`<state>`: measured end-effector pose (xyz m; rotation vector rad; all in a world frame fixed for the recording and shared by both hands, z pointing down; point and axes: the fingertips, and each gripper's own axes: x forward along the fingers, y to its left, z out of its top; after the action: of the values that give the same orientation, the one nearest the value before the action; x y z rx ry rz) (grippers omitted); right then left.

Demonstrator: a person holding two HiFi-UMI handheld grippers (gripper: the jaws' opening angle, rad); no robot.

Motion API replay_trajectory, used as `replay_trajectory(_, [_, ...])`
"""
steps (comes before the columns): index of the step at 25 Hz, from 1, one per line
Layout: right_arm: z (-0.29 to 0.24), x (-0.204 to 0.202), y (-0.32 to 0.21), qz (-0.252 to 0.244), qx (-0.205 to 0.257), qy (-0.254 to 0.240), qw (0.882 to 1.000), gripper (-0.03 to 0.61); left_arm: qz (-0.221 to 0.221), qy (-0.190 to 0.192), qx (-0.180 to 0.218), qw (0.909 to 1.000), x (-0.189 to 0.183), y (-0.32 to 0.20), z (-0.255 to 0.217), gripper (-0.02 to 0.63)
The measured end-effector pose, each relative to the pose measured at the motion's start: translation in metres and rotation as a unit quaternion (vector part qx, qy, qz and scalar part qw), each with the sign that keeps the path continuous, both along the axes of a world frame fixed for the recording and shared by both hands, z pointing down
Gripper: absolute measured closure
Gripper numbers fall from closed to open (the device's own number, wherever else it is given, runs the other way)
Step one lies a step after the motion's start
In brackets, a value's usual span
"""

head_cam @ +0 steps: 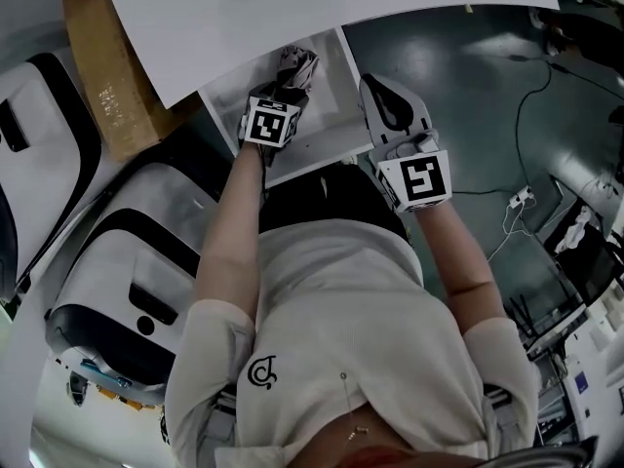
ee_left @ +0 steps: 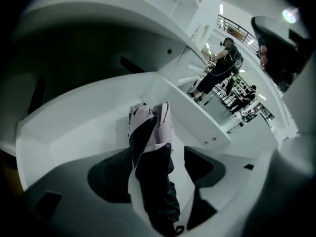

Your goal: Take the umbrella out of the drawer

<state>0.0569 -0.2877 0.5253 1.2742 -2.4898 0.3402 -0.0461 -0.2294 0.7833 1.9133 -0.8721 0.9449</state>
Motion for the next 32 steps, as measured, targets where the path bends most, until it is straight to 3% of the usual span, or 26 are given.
replay_trajectory(9, [0.013, 0.013, -0.004, 0.015, -0.019, 0.010, 1.000, 0.572, -0.009, -0.068, -0.034, 0.9971, 0.003, 0.002, 0.042, 0.258])
replay_trajectory(17, [0.028, 0.030, 0.009, 0.014, -0.043, 0.018, 0.999, 0.572, 0.020, -0.162, -0.028, 0.9861, -0.006, 0.002, 0.048, 0.339])
replay_trajectory(25, [0.032, 0.044, 0.019, 0.000, -0.059, 0.027, 0.998, 0.572, 0.014, -0.149, -0.067, 0.9865, -0.009, 0.015, 0.041, 0.396])
replay_trajectory(29, [0.025, 0.047, 0.020, -0.009, -0.058, 0.034, 0.998, 0.572, 0.029, -0.149, -0.049, 0.9872, -0.001, 0.014, 0.022, 0.397])
replay_trajectory(32, [0.015, 0.046, 0.021, -0.019, -0.048, 0.032, 0.998, 0.572, 0.012, -0.141, -0.029, 0.9894, 0.003, 0.009, 0.005, 0.397])
